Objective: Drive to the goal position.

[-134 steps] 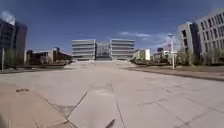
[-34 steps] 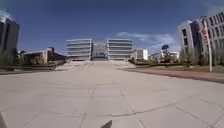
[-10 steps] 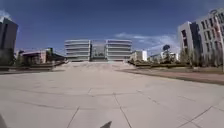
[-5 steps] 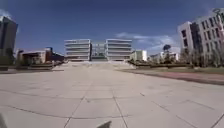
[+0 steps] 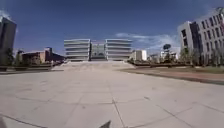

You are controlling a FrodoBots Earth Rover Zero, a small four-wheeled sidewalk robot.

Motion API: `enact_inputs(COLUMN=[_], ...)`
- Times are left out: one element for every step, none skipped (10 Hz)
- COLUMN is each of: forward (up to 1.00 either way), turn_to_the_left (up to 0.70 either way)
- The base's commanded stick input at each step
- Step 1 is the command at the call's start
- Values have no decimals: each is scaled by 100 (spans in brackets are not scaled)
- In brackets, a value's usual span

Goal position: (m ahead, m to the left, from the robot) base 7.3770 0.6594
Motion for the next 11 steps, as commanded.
enact_inputs(forward=[52, 52, 53, 52, 52, 52, 52, 53, 53, 52, 52], turn_to_the_left=[-1, -1, -1, -1, -1, -1, -1, -1, -1, -1, -1])
